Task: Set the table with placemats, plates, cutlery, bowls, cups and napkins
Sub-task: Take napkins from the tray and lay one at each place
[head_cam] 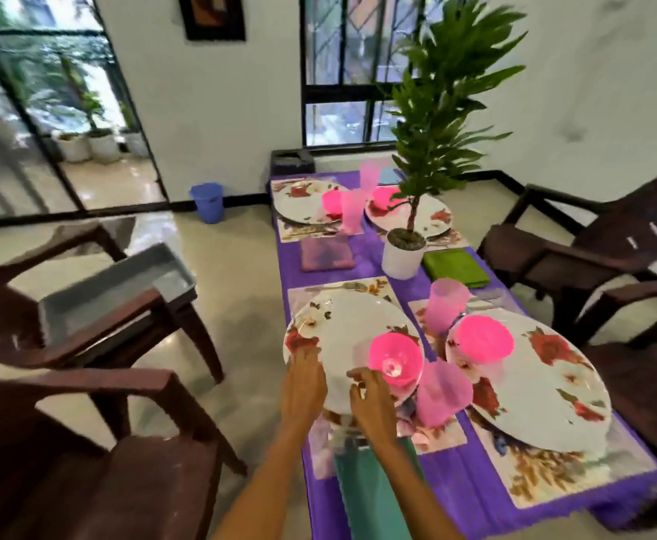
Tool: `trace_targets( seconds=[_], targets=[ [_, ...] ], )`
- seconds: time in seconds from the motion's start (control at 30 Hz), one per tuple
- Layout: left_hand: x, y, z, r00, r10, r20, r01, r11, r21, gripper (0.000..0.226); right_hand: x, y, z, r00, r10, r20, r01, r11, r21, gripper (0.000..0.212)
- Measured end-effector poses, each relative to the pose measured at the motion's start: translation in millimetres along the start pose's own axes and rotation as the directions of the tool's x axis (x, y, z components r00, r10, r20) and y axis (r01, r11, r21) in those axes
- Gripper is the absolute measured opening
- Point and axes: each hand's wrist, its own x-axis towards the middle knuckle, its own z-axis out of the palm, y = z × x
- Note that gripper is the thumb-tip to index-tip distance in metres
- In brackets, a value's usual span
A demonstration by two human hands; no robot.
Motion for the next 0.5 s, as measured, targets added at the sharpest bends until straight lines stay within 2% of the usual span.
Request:
trace_targets(
  seconds=[0.13,0.2,0.23,0.33,0.5],
  targets=[
    [67,-11,9,0.985,0.168,-0.038,-0.167,0.985,0.038,0.033,36,-1,24,0.997,0.028,-0.073,-0.03,0.999,-0.031,0.021],
    [101,-10,1,0.976,0.215,-0.028,-0.211,0.972,0.102,0.036,63,-8,31,0.997,0.078,0.003,-0.078,0.997,-0.004,0.023],
    [122,-12,-1,0.974,0.227,0.006,-0.227,0.967,0.113,0.039,77,-11,34,0.995,0.095,0.015,-0.095,0.995,0.004,0.024],
    [168,-7,-10,0.982,0.18,0.052,-0.184,0.978,0.098,0.029,112,-21,43,0.987,0.143,-0.074,-0.144,0.99,-0.009,0.024],
    [243,-15,1,0.947,0.24,0.213,-0.279,0.943,0.179,0.027,161,-30,54,0.962,0.253,-0.102,-0.259,0.965,-0.046,0.028]
  ],
)
